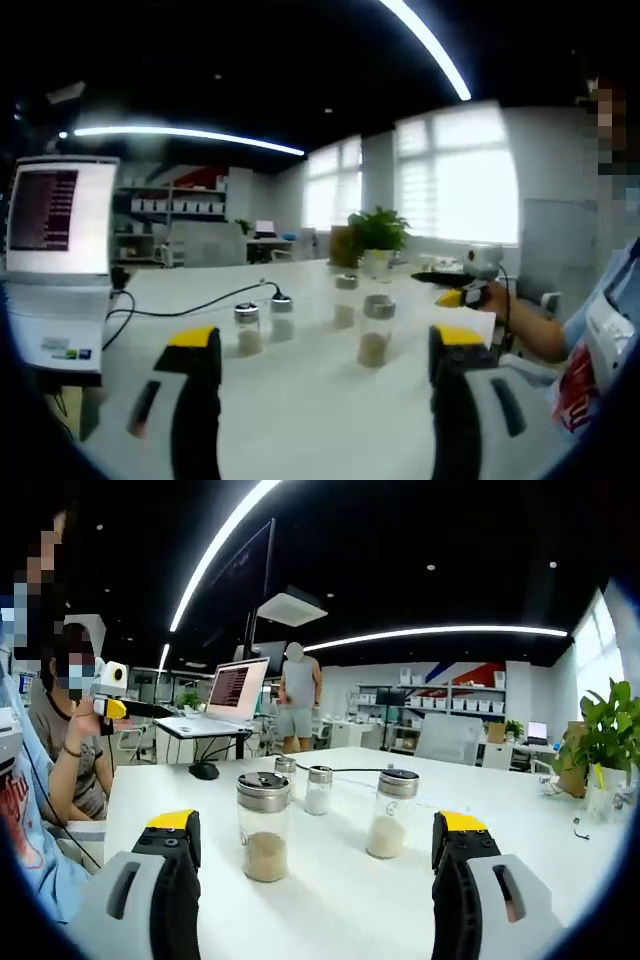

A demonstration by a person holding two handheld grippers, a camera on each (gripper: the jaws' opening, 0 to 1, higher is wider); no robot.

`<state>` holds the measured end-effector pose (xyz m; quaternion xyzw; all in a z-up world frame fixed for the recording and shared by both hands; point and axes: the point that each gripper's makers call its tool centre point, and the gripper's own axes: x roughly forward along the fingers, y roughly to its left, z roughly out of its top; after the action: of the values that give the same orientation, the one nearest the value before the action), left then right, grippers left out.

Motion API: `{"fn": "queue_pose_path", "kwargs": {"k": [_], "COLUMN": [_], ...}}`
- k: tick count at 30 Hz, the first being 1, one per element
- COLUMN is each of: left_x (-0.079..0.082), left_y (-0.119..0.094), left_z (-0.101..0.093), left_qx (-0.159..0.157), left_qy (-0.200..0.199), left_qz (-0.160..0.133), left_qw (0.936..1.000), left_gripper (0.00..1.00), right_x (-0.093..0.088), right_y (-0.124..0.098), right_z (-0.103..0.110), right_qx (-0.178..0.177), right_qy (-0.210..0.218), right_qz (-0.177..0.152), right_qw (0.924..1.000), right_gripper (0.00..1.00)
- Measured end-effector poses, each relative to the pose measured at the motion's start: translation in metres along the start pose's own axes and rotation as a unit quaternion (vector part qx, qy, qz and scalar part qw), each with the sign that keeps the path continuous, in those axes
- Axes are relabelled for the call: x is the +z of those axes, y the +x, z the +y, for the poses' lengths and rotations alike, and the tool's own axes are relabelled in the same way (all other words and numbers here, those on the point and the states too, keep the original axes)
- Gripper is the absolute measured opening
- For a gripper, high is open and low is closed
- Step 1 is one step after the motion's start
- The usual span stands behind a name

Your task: Rotate the seasoning bottle until the label or dispensing opening points toward the visible target arrow and the bottle remains upright within the marked orientation range

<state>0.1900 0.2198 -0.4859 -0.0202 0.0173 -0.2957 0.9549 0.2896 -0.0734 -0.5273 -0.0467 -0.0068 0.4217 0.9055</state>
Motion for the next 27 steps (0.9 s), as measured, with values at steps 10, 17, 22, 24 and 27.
{"fn": "queue_pose_path", "kwargs": {"k": [10, 17, 22, 24, 27], "left_x": [-0.002, -0.006, -0.006, -0.007, -0.008], "left_y": [0.005, 0.008, 0.009, 0.009, 0.01], "left_z": [-0.006, -0.009, -0.01, -0.01, -0.01], "left_qx": [-0.006, -0.012, -0.013, -0.014, -0.014], "left_qy": [0.0, -0.003, -0.003, -0.003, -0.004], "left_qz": [0.002, 0.006, 0.007, 0.008, 0.009], "left_qw": [1.0, 0.9999, 0.9999, 0.9999, 0.9998], "left_gripper": [0.9, 0.9, 0.9, 0.9, 0.9], "right_x": [0.003, 0.008, 0.006, 0.005, 0.005], "right_y": [-0.024, -0.029, -0.028, -0.026, -0.023], "right_z": [-0.007, -0.008, -0.011, -0.015, -0.023], "right_qx": [-0.036, -0.041, -0.043, -0.047, -0.053], "right_qy": [0.004, 0.013, 0.017, 0.022, 0.023], "right_qz": [-0.001, -0.007, -0.004, -0.001, -0.002], "right_qw": [0.9993, 0.9991, 0.9989, 0.9986, 0.9983], "right_gripper": [0.99, 0.99, 0.99, 0.99, 0.99]}}
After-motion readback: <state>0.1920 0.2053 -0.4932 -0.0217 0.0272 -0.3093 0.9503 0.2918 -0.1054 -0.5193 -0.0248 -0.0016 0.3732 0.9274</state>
